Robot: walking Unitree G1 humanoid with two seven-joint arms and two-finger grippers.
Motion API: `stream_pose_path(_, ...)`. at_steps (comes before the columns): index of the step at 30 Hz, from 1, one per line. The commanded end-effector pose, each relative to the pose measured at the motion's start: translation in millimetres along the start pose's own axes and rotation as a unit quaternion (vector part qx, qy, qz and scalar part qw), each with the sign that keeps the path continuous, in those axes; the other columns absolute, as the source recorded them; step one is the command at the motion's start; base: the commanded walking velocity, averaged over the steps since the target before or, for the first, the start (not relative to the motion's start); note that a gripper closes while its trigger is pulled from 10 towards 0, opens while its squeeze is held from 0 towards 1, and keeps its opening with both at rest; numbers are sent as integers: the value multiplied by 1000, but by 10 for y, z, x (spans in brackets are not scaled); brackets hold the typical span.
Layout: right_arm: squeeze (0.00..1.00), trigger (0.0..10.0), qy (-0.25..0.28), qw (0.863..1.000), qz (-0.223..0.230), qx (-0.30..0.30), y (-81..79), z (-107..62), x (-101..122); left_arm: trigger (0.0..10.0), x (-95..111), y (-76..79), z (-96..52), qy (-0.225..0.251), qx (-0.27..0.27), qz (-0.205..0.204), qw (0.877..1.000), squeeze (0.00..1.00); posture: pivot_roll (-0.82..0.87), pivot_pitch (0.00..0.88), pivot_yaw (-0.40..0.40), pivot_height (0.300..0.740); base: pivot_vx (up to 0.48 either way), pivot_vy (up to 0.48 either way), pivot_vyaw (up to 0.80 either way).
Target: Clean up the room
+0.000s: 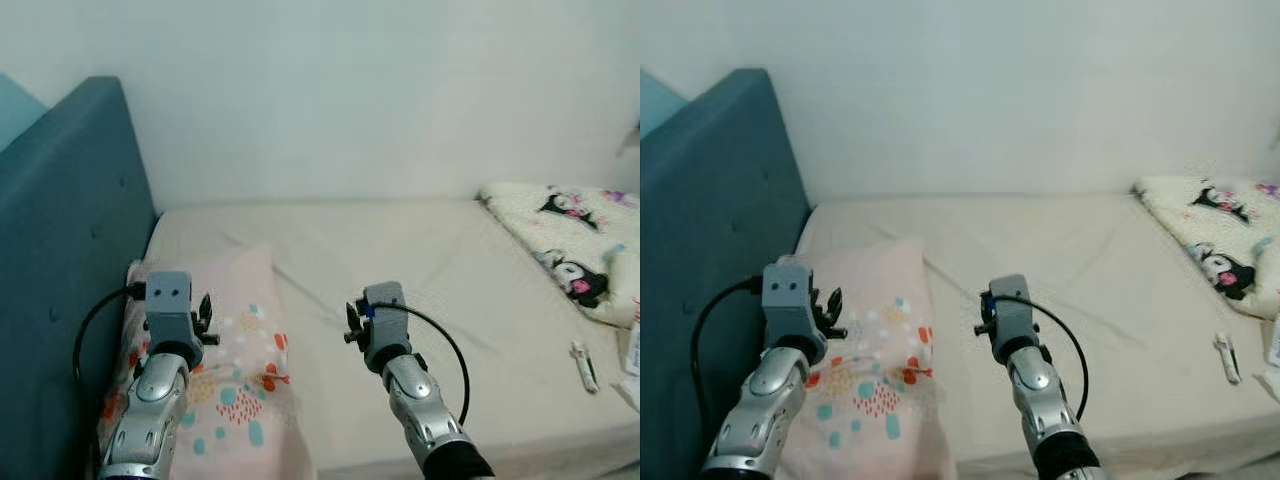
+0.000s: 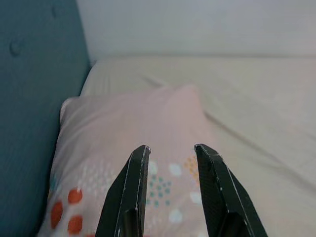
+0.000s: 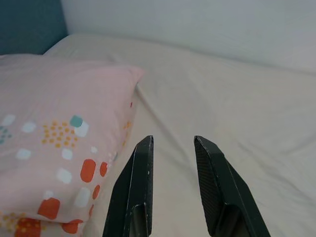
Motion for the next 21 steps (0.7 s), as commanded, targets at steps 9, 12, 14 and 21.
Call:
stream_pose_path(9,0,10000,13,1000,-2,19,-38,17,65,10000,-6,-81,-8,-7,31,-23,999,0,76,0,-111,740,0,-107,444)
stream_pose_path(12,0,10000,13,1000,-1,21,-44,18,65,10000,-6,-87,-6,-8,32,-24,999,0,76,0,-112,740,0,0,0)
stream_pose_path(14,0,10000,12,1000,-1,21,-31,22,64,10000,5,-75,0,-6,31,-22,999,0,77,0,-114,740,0,0,0)
stream_pose_path(21,0,10000,12,1000,-20,18,18,35,75,10000,38,2,6,0,12,0,1000,0,74,0,-113,740,0,-69,114)
Point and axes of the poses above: a point about 5 cm out from each wrist's last joint towards the gripper, its own z axis pointing out of the wrist towards the gripper, its own x axis along the axis of the wrist's last joint, y = z × x, the point moved 6 cm from there along z, pointing out of the wrist towards the gripper, and after that the axes turned 12 degrees about -z, right-handed, at the moved point
